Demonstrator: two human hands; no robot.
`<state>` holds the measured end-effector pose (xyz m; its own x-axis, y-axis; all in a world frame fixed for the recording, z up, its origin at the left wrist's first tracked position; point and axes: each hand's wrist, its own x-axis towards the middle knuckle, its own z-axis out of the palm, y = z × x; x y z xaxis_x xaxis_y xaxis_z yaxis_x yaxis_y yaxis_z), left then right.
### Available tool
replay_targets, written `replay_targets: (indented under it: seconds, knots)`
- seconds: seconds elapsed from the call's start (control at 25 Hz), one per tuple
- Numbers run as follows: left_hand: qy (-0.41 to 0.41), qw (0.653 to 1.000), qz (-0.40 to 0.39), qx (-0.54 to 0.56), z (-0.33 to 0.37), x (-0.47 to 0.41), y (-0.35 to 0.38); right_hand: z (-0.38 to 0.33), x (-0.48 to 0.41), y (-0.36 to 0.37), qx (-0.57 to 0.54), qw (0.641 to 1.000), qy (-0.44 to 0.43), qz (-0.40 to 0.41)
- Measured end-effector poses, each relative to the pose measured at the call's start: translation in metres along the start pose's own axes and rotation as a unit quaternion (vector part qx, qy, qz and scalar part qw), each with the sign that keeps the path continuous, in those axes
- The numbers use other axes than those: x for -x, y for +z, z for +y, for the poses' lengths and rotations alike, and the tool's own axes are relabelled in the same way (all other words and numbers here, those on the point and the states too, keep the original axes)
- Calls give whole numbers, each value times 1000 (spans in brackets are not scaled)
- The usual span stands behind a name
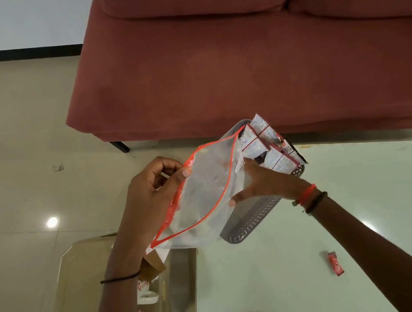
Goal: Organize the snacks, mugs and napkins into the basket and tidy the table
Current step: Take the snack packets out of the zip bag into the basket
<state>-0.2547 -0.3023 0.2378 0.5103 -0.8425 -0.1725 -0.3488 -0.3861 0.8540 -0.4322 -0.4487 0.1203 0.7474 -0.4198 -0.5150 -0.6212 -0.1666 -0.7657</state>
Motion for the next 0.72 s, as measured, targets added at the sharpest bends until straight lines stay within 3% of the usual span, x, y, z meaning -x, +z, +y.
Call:
replay_targets:
  seconds: [0.08, 0.24, 0.32, 0.48, 0.56, 0.64, 0.72]
  knots:
    - [-3, 1000, 8, 2, 7, 6, -2, 6, 13, 14, -157, 986, 44, 26]
    - [-45, 998, 29, -34, 7, 13, -10, 8, 46, 11, -438, 892, 107, 40]
    - [-66, 994, 66, -57, 10, 18, -11, 3, 67, 6, -494, 861, 92, 79]
    - [13, 976, 200, -85, 60, 63, 3, 3, 114, -3, -477, 859, 38, 183]
    - [67, 983, 157, -73, 88, 102, 30, 1, 142, -5, -434, 880, -18, 192]
    - [106, 988, 39, -108, 103, 137, 65, -5, 170, -7, -396, 898, -32, 189]
    - [99, 972, -85, -196, 107, 161, 92, -11, 200, -10, -381, 908, -26, 174]
